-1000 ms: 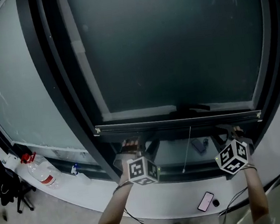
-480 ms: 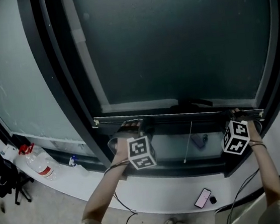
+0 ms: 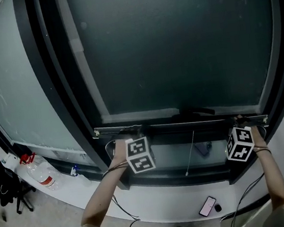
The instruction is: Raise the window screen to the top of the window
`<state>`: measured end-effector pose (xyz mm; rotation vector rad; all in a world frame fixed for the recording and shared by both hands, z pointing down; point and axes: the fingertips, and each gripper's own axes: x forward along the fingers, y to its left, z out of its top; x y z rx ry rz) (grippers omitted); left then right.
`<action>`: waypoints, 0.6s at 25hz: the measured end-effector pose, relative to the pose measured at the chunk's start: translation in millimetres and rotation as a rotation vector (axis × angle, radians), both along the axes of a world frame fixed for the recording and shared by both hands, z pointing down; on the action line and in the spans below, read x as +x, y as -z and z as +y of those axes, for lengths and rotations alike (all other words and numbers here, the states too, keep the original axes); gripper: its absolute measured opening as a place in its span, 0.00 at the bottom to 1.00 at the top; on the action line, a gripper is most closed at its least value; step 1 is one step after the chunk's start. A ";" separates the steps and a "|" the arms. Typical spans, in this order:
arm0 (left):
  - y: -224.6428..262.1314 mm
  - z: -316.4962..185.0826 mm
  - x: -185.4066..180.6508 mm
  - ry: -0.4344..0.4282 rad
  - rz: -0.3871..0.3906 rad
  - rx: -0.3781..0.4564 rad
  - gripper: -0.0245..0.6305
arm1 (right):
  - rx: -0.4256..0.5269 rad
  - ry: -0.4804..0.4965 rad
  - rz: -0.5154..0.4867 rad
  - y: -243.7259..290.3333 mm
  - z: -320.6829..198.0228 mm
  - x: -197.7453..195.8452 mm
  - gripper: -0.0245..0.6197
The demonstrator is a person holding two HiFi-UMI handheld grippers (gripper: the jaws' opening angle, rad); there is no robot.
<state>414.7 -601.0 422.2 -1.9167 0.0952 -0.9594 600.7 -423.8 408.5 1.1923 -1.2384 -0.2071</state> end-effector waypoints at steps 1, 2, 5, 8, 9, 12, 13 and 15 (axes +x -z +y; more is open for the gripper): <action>1.5 -0.6 -0.3 -0.004 -0.019 0.004 0.15 | -0.004 0.003 -0.003 0.4 -0.3 -0.1 0.09; 2.5 -1.0 -0.6 -0.012 -0.035 0.010 0.14 | -0.007 0.005 -0.006 0.5 -0.1 -0.4 0.09; 0.5 -1.0 -1.1 -0.048 -0.087 0.042 0.10 | -0.011 0.014 -0.012 0.0 1.2 -0.8 0.09; -0.4 -1.6 -1.1 -0.060 -0.113 0.087 0.07 | -0.013 0.019 -0.017 0.8 0.5 -1.7 0.09; -0.1 -1.4 -1.1 -0.057 -0.110 0.094 0.07 | -0.017 0.021 -0.018 1.0 0.5 -1.9 0.09; -1.1 -1.2 -0.2 -0.040 -0.125 0.101 0.07 | -0.041 0.026 -0.015 1.1 1.2 -1.4 0.08; -2.1 -1.6 0.0 -0.029 -0.144 0.089 0.07 | -0.054 0.026 -0.017 1.0 1.3 -1.1 0.08; -3.4 -2.3 0.5 0.000 -0.194 0.052 0.07 | -0.091 0.015 -0.032 0.9 1.3 -0.6 0.08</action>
